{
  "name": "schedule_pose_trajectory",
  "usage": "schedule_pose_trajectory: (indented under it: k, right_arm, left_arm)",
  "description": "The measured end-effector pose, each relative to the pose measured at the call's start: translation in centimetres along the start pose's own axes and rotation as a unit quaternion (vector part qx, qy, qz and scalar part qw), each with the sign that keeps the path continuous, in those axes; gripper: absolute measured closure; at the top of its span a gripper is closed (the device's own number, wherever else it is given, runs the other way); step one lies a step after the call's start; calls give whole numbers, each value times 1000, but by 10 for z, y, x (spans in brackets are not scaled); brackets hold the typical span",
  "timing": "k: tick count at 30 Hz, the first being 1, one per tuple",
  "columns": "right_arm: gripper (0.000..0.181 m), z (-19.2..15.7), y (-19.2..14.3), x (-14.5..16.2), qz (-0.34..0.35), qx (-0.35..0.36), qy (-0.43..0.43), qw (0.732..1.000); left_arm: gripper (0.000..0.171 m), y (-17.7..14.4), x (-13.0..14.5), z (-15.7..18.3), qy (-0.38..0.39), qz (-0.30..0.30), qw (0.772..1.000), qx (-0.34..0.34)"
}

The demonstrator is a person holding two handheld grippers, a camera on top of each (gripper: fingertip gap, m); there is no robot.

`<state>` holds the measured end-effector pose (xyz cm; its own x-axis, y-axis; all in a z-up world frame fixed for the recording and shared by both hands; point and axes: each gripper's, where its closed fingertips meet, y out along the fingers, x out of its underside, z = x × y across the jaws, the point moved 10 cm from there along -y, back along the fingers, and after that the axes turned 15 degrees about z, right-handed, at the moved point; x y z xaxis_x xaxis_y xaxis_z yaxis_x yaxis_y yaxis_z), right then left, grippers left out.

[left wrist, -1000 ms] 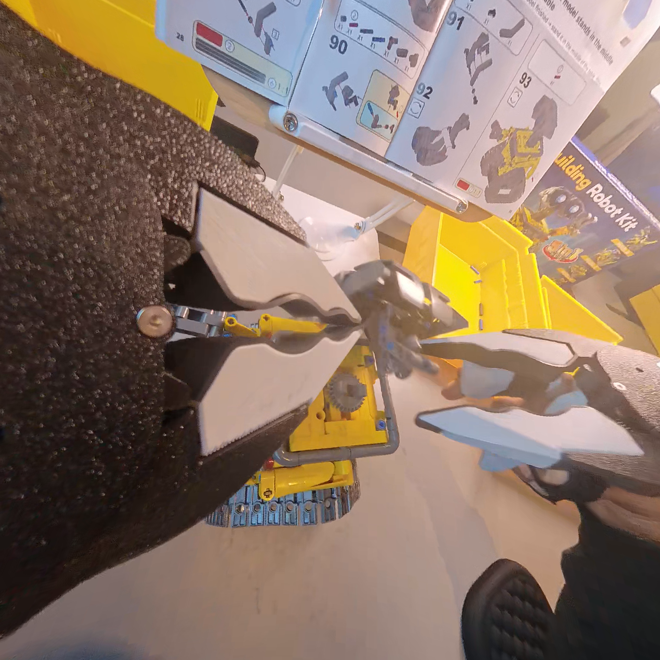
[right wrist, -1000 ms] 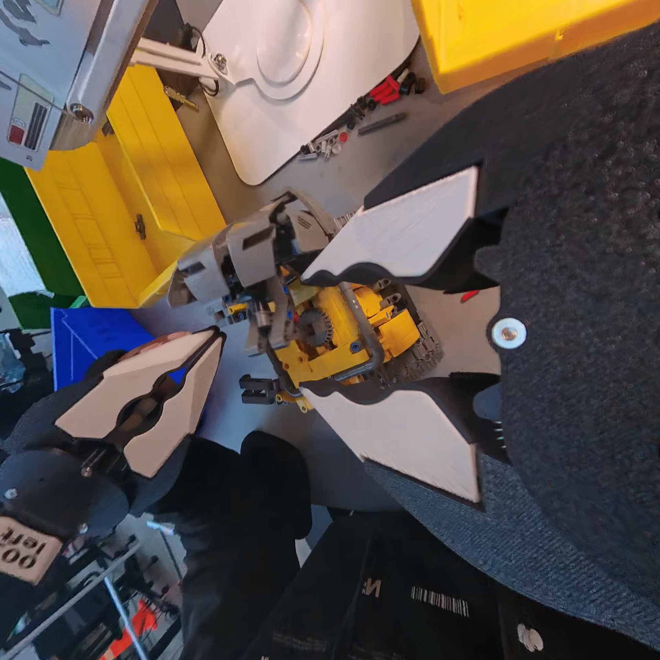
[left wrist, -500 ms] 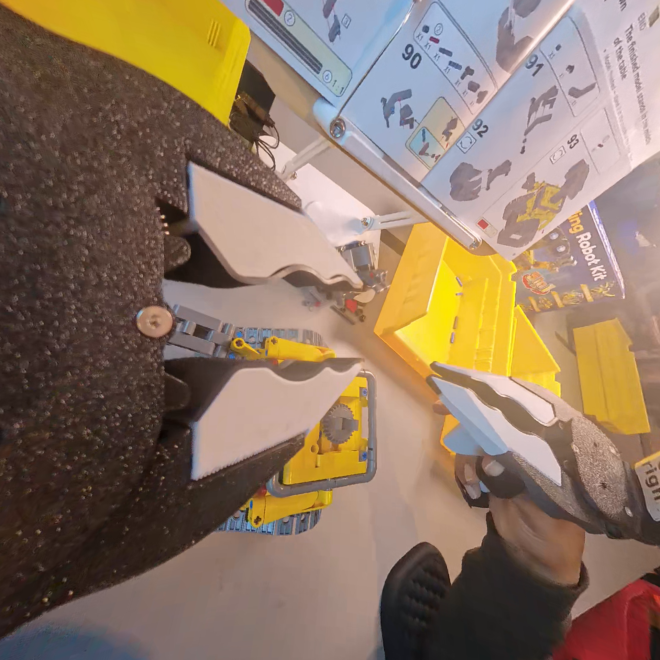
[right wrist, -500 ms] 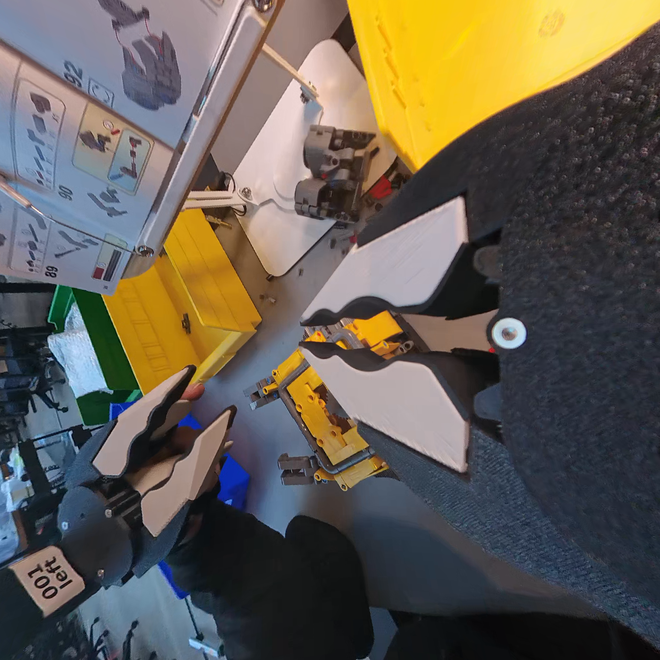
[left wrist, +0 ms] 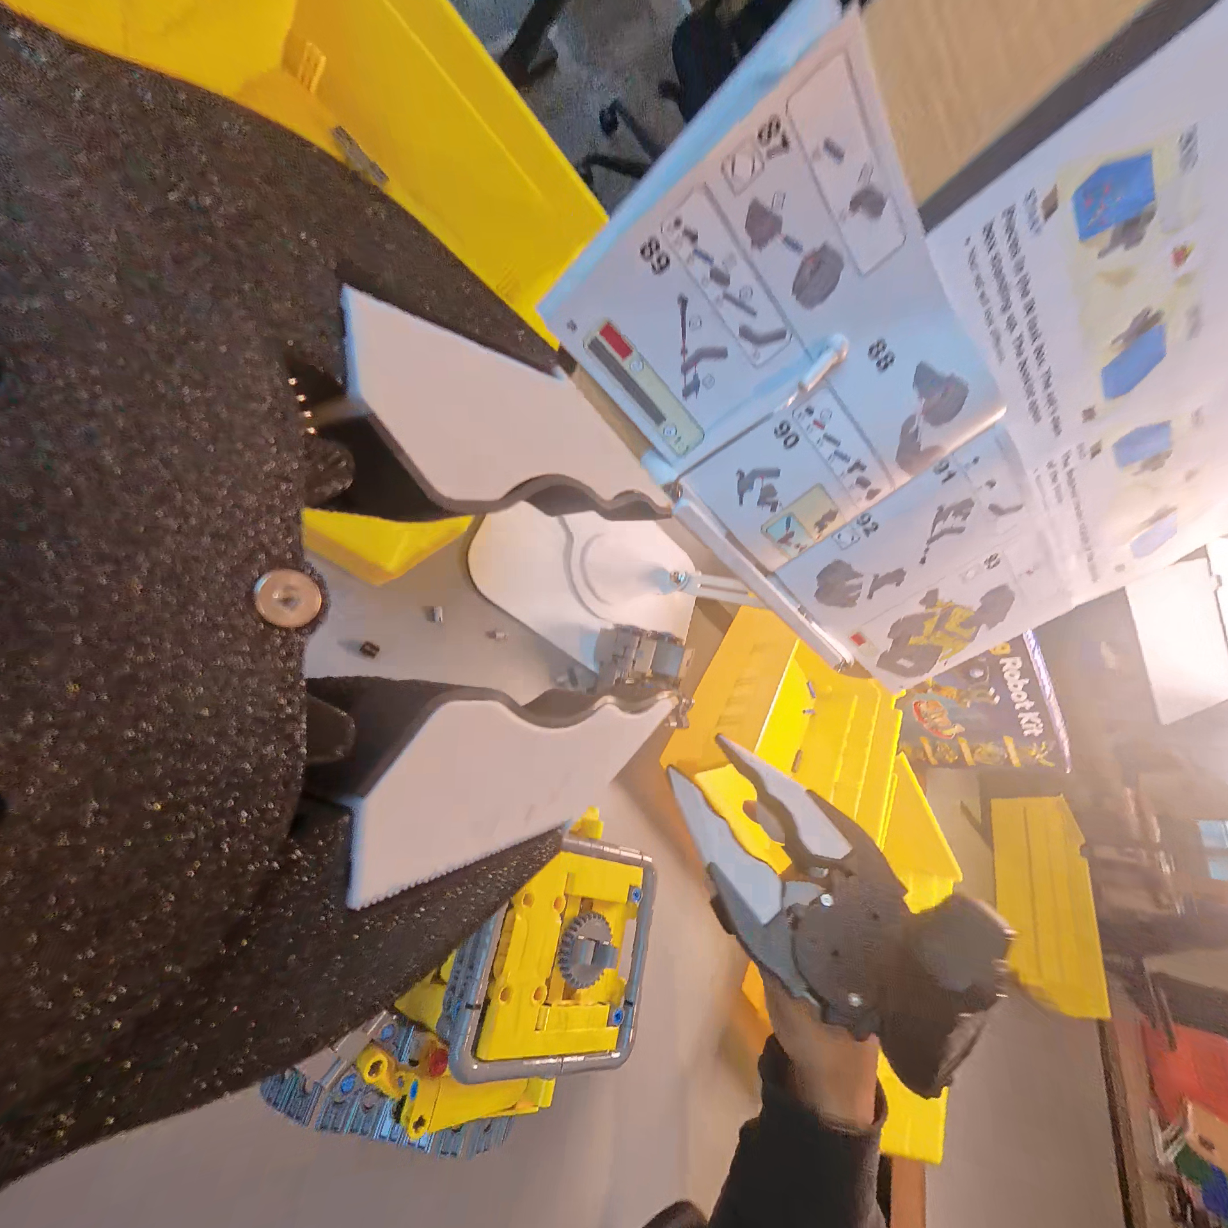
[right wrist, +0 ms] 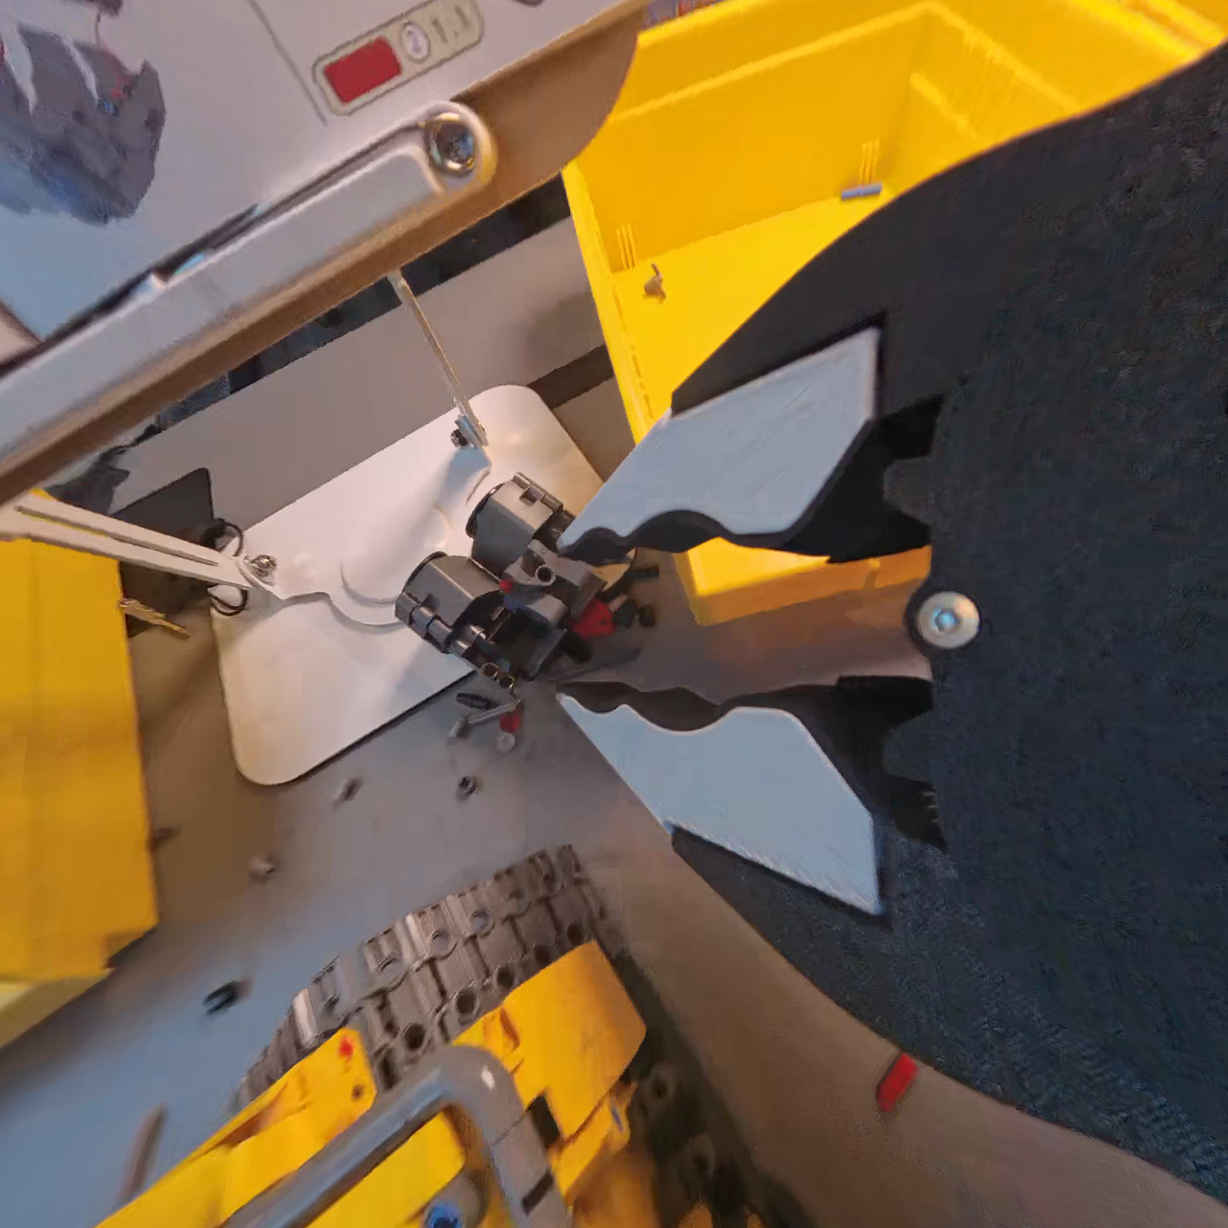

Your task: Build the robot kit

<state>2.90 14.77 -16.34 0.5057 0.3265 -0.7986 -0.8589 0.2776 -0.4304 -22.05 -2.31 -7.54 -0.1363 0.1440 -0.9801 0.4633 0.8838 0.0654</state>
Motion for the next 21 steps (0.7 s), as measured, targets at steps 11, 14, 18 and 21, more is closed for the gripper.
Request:
schedule_pose_trajectory:
  k: [11, 14, 18, 21]
  right_arm:
    - [125, 9, 55, -4, -209, -104, -288, 929]
    - [139, 6, 60, -7, -222, -111, -322, 914]
    - [153, 4, 60, -9, -219, -114, -347, 905]
    - [155, 9, 55, -13, -189, -121, -314, 922]
  left_arm:
    - [127, -44, -23, -33, 34, -5, 996, -88]
    - [127, -46, -22, -36, 36, -12, 995, -94]
    - [128, -45, -19, -37, 37, -23, 995, -94]
    - [129, -43, -17, -36, 39, -30, 995, -92]
